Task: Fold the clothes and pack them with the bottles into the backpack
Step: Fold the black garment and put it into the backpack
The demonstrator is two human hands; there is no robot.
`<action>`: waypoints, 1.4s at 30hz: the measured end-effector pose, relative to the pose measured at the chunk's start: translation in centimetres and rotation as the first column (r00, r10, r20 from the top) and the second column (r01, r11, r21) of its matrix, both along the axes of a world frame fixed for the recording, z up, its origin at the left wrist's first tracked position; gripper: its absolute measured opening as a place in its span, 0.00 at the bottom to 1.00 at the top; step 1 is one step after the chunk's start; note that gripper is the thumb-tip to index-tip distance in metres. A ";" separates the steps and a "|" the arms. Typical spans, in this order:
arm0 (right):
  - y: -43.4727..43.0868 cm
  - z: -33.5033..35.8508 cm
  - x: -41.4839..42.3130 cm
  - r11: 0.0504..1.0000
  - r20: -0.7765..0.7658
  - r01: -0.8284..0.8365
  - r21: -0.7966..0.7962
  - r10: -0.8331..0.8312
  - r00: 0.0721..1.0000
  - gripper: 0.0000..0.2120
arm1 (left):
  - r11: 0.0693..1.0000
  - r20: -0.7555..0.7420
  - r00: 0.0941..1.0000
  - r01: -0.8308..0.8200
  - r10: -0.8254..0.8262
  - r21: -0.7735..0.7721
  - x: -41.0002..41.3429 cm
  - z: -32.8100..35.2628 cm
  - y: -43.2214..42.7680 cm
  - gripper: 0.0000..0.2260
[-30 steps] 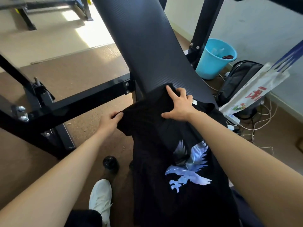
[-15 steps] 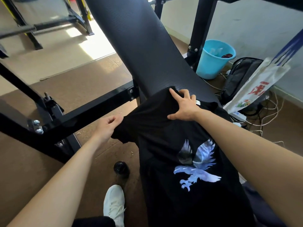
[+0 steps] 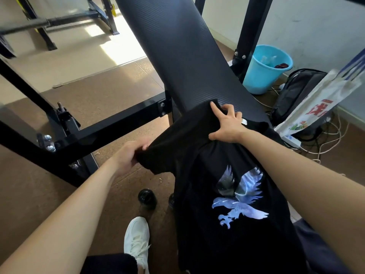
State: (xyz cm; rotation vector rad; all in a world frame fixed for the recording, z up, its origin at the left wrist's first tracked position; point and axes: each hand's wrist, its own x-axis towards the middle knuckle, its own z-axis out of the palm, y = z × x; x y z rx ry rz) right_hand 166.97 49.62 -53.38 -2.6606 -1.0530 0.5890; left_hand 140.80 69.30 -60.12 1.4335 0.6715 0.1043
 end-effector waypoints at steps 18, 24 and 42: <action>0.8 -0.3 -1.2 0.917 -0.138 0.151 0.368 -0.106 0.985 0.39 | 0.909 0.051 0.909 -0.416 0.414 0.037 3.3 6.6 -3.0 0.05; -4.3 0.1 1.8 0.746 -0.458 0.372 0.552 -0.102 0.883 0.26 | 0.976 0.059 0.974 -0.218 0.217 0.010 9.1 8.4 -9.7 0.06; -24.8 -18.3 6.1 0.039 -0.889 0.980 -0.196 -0.430 -0.160 0.18 | 0.299 -0.139 0.884 0.294 -0.446 0.908 14.6 -0.1 -19.6 0.13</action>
